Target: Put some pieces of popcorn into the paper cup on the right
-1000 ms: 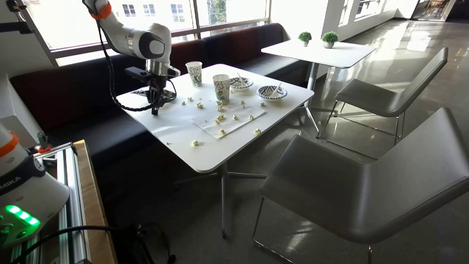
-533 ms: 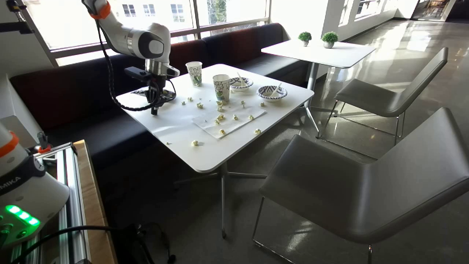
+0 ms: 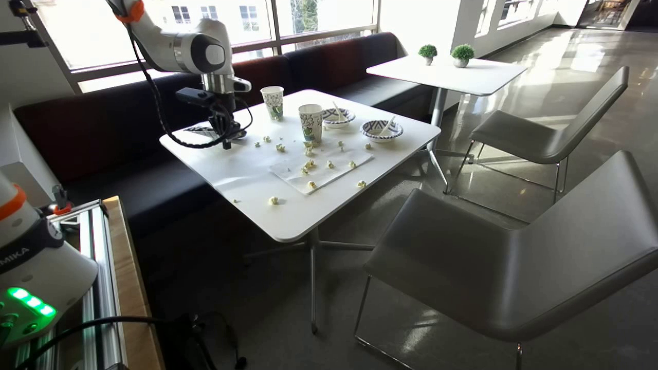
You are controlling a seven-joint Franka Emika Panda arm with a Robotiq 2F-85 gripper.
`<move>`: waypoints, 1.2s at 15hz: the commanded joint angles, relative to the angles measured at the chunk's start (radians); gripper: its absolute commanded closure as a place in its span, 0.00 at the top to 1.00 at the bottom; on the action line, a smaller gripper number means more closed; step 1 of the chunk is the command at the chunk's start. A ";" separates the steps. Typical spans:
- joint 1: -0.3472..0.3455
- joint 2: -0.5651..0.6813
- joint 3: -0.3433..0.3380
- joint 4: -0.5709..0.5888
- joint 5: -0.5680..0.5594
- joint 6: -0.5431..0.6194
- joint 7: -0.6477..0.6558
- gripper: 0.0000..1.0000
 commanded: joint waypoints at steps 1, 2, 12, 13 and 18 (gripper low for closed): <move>0.061 -0.078 -0.096 -0.047 -0.161 0.111 0.116 0.01; 0.068 -0.104 -0.116 -0.058 -0.201 0.145 0.149 0.01; 0.129 -0.278 -0.339 -0.041 -0.914 0.347 0.701 0.01; 0.120 -0.275 -0.354 -0.032 -0.975 0.377 0.734 0.01; 0.080 -0.204 -0.424 0.010 -1.146 0.487 0.894 0.01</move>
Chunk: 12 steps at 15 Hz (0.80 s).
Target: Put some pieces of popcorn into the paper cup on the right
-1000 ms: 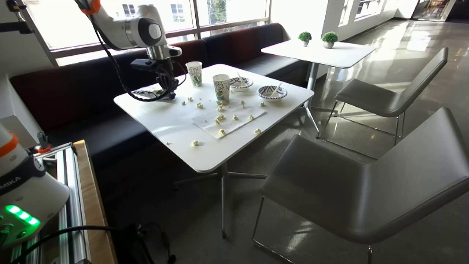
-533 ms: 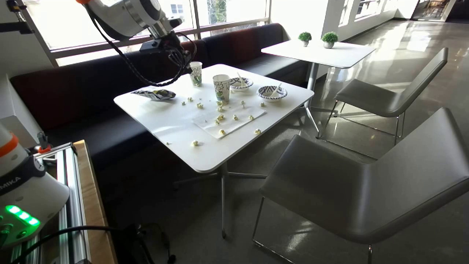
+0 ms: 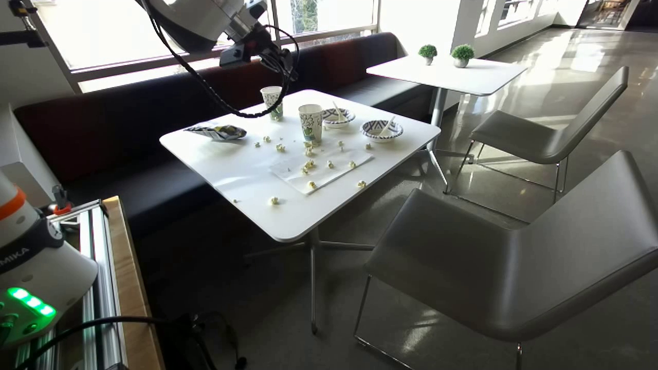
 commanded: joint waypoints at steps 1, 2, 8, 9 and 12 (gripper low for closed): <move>-0.016 0.070 -0.040 0.036 -0.104 0.081 0.112 0.01; -0.018 0.085 -0.046 0.045 -0.123 0.089 0.126 0.01; -0.029 0.171 -0.064 0.100 -0.173 0.227 0.162 0.42; -0.027 0.186 -0.068 0.115 -0.177 0.241 0.167 0.51; -0.025 0.224 -0.077 0.153 -0.173 0.265 0.165 0.73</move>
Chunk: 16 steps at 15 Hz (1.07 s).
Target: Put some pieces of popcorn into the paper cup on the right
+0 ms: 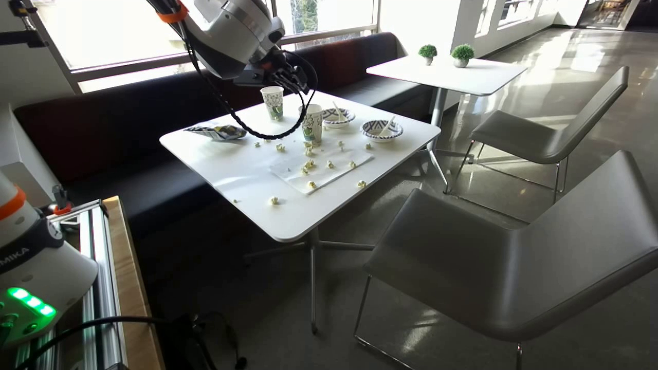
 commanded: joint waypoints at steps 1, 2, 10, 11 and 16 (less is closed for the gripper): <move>-0.001 0.065 -0.017 0.065 -0.034 0.048 0.041 0.80; -0.002 0.075 -0.019 0.075 -0.032 0.052 0.041 0.88; -0.023 0.130 -0.047 0.102 -0.013 0.090 0.087 1.00; -0.027 0.135 -0.051 0.101 -0.010 0.094 0.098 1.00; -0.049 0.168 -0.070 0.102 -0.002 0.137 0.165 1.00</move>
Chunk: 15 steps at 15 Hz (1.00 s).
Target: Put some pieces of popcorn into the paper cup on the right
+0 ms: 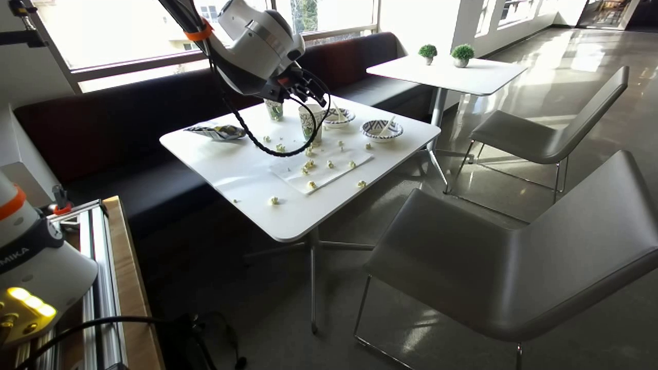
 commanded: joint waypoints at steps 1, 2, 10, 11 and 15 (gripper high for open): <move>-0.013 0.045 -0.024 0.019 -0.001 0.059 0.083 1.00; -0.020 0.051 -0.031 0.019 0.002 0.076 0.106 1.00; -0.060 0.106 -0.069 0.022 0.041 0.240 0.189 1.00; -0.062 0.111 -0.074 0.022 0.050 0.254 0.188 1.00; -0.071 0.119 -0.094 -0.002 0.119 0.315 0.185 1.00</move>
